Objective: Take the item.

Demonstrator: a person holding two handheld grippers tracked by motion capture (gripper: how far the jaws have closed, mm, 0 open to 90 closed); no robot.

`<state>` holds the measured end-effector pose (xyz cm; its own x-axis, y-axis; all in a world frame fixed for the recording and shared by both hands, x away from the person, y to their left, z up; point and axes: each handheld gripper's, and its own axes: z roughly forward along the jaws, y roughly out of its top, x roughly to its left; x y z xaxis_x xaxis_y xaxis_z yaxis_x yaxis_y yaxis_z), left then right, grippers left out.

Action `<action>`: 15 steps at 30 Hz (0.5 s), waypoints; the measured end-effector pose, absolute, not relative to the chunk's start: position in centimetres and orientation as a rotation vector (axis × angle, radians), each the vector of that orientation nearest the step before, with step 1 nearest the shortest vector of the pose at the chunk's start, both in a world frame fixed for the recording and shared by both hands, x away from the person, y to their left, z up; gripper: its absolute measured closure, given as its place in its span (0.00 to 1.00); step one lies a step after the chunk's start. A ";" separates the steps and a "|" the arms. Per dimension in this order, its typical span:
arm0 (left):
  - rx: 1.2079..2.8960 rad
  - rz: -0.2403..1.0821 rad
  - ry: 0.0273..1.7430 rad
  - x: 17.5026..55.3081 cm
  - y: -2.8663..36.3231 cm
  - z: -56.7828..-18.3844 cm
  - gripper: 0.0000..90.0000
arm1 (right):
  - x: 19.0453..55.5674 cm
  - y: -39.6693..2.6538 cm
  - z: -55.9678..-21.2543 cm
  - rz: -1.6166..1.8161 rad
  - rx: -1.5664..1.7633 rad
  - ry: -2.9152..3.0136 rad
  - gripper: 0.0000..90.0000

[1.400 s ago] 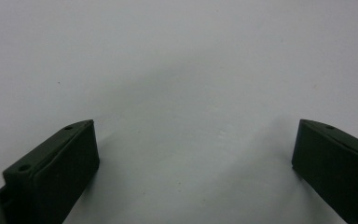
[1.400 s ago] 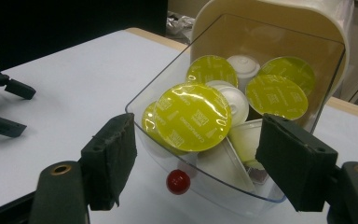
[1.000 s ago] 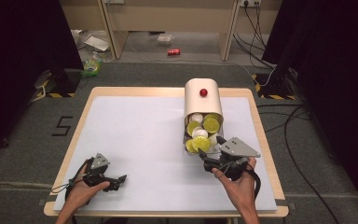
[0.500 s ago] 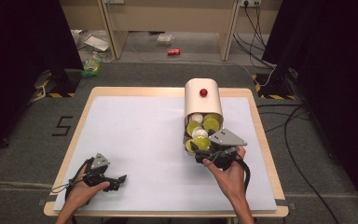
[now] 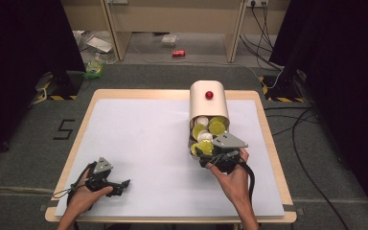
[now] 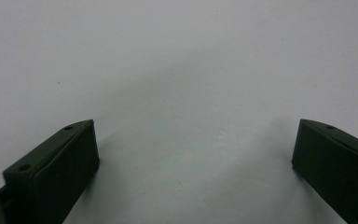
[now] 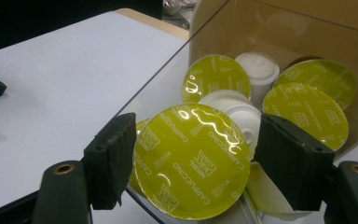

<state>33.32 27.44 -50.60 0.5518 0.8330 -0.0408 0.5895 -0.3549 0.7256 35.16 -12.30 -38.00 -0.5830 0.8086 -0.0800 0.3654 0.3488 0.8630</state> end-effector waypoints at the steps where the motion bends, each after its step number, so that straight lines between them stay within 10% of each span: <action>1: 2.079 0.440 1.140 33.3 27.4 -50.6 0.00 | 35.3 -12.3 -38.1 1.164 1.023 2.117 0.33; 15: 2.078 0.440 1.140 33.3 27.4 -50.6 0.00 | 34.3 -12.8 -36.5 1.212 0.982 2.050 0.43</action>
